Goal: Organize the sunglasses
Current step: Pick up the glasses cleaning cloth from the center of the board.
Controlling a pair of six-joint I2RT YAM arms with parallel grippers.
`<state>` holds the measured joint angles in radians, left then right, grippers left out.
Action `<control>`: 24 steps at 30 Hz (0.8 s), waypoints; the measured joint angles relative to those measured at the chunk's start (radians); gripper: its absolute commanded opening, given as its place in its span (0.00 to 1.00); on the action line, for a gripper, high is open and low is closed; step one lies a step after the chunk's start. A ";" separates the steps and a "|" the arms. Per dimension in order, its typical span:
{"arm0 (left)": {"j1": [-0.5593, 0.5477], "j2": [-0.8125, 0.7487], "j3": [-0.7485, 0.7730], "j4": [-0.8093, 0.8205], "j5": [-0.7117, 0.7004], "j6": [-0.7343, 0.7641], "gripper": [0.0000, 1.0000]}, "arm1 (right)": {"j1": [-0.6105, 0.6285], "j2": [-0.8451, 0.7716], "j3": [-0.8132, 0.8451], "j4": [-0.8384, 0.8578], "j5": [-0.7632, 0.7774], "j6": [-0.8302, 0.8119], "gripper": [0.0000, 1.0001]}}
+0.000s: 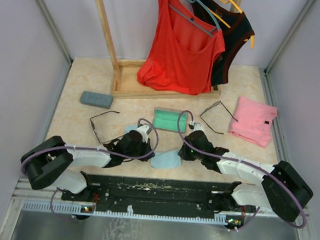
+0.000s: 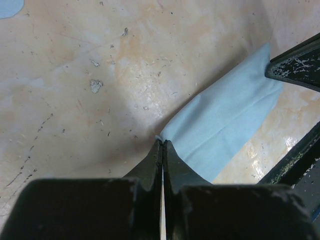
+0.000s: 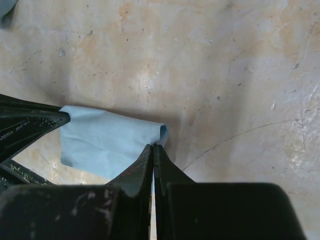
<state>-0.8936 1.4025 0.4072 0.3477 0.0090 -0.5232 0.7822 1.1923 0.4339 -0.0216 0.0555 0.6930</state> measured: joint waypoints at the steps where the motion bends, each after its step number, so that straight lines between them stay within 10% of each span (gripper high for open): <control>1: 0.002 0.000 0.000 0.000 0.000 0.000 0.00 | 0.000 -0.001 0.000 0.000 0.003 0.002 0.00; 24: 0.071 0.064 0.111 0.034 0.006 0.031 0.00 | -0.051 0.014 0.000 0.098 0.092 0.010 0.00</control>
<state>-0.8223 1.4670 0.5186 0.3813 0.0154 -0.4923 0.7315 1.2068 0.4343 0.0761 0.1478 0.7029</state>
